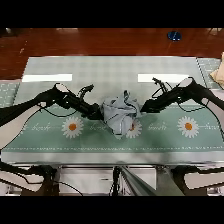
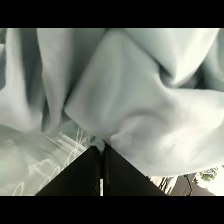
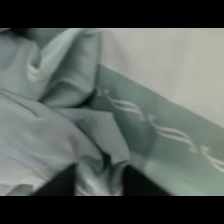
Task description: Fold the shirts.
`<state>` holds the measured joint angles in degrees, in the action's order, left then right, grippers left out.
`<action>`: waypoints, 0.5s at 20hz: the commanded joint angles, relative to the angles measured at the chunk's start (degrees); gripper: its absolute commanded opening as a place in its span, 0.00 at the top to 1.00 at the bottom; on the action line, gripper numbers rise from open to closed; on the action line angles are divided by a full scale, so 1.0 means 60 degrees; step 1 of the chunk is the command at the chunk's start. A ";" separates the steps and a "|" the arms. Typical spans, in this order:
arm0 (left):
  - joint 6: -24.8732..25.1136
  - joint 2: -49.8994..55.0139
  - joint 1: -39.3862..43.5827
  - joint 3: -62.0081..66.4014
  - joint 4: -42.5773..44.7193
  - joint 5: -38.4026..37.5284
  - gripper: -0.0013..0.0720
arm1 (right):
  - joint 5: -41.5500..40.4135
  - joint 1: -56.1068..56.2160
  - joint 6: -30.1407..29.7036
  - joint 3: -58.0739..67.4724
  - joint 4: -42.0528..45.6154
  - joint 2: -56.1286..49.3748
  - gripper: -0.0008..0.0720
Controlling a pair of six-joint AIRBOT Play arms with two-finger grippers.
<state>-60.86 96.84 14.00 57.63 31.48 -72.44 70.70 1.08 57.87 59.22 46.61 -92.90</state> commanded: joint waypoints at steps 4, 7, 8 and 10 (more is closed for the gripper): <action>-0.0040 -0.0036 -0.0113 0.0036 0.0000 -0.0062 0.95 | 0.0076 0.0448 -0.0015 0.0011 -0.0608 -0.0044 0.95; -0.0047 -0.0386 -0.0455 0.0474 -0.0007 -0.0382 0.95 | 0.0138 -0.0244 -0.0011 0.0018 -0.0619 0.1158 0.95; -0.0047 -0.0652 -0.0641 0.0798 -0.0007 -0.0521 0.95 | 0.0135 -0.0532 -0.0011 0.0018 -0.0627 0.1690 0.95; -0.0047 -0.1424 -0.1005 0.1566 0.0000 -0.0637 0.95 | 0.0189 -0.1151 0.0000 0.0084 -0.0688 0.2907 0.96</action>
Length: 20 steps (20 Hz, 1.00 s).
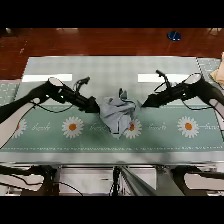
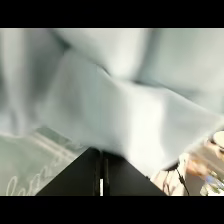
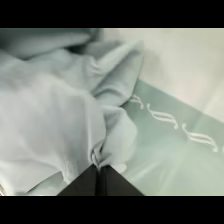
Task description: Fold the shirts.
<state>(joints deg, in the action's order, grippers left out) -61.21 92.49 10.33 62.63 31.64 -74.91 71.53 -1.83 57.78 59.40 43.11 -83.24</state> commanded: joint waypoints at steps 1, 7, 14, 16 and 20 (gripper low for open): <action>0.0011 -0.1202 -0.0586 0.1173 -0.0022 -0.0219 0.95 | 0.0106 -0.0947 0.0106 0.0186 -0.0098 0.1872 0.95; -0.0262 -0.4258 -0.1625 0.3570 0.0007 -0.0186 0.95 | -0.0055 -0.1949 0.0994 0.2444 -0.0095 0.4830 0.96; -0.1854 -0.7679 -0.1971 0.5905 0.2459 0.0331 0.96 | -0.0390 -0.1949 0.3133 0.6502 0.1472 0.6291 0.96; -0.2535 -0.8593 -0.1971 0.6328 0.3821 0.0481 0.96 | -0.0342 -0.1949 0.3825 0.7399 0.2197 0.6590 0.96; -0.3107 -1.0149 -0.1974 0.6801 0.5661 0.0477 0.96 | 0.0714 -0.1949 0.4976 0.9012 0.3727 0.7096 0.96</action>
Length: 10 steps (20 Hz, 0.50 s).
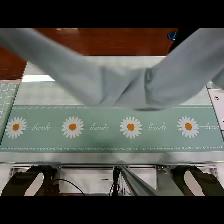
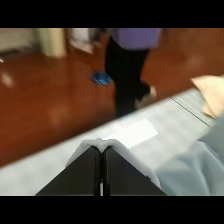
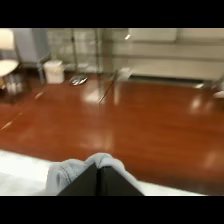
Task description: Fold the shirts.
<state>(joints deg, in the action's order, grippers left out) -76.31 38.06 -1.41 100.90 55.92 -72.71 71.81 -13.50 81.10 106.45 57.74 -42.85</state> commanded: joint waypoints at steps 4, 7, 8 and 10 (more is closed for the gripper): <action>-0.1293 -0.1708 -0.0018 0.0772 0.1767 -0.0674 0.96 | 0.3198 0.0000 0.1938 0.2095 0.1621 0.0474 0.96; -0.2437 -0.1628 -0.0025 0.0794 0.1840 -0.3351 0.96 | 0.5257 -0.0004 0.2022 0.2091 0.1690 0.0463 0.96; -0.2561 -0.1545 -0.0076 0.0794 0.1956 -0.4222 0.96 | 0.5723 -0.0004 0.2029 0.2047 0.1778 0.0444 0.96; -0.2543 -0.1413 -0.0251 0.0554 0.2488 -0.5461 0.96 | 0.5752 -0.0004 0.2189 0.1461 0.1698 0.0514 0.96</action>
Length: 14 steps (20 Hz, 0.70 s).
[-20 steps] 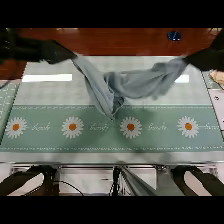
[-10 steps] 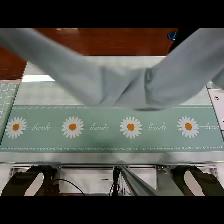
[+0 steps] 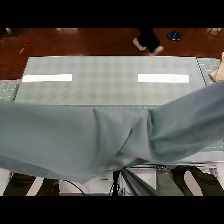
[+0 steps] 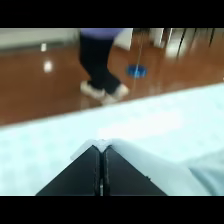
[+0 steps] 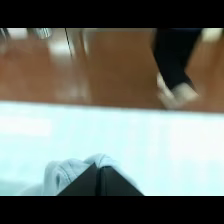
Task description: Fold the shirts.
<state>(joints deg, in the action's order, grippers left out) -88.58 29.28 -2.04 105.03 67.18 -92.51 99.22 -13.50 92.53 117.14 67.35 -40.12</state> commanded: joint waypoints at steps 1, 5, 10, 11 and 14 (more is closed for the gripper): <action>-0.0313 -0.0011 -0.0146 -0.0546 0.0882 -0.2167 0.96 | 0.1184 -0.0004 0.0288 -0.0896 -0.0113 0.0062 0.96; 0.0175 -0.0058 -0.0153 -0.3391 0.1235 -0.1730 0.96 | 0.0572 0.0022 0.0022 -0.4415 -0.0743 0.0058 0.96; 0.0933 0.0022 -0.0131 -0.8411 0.1195 0.2000 0.95 | -0.2885 0.0026 -0.0834 -0.8823 -0.0925 -0.0248 0.96; 0.0976 0.0142 -0.0131 -0.9078 0.1202 0.3034 0.95 | -0.3559 0.0026 -0.1115 -0.9311 -0.0933 -0.0510 0.96; 0.0976 0.0987 -0.0131 -1.0160 0.0882 0.6251 0.95 | -0.5333 0.0026 -0.1898 -0.9905 -0.1381 -0.1898 0.96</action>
<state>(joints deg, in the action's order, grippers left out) -83.77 31.81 -2.87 52.84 74.17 -74.59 79.42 -13.37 86.02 63.90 61.58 -45.87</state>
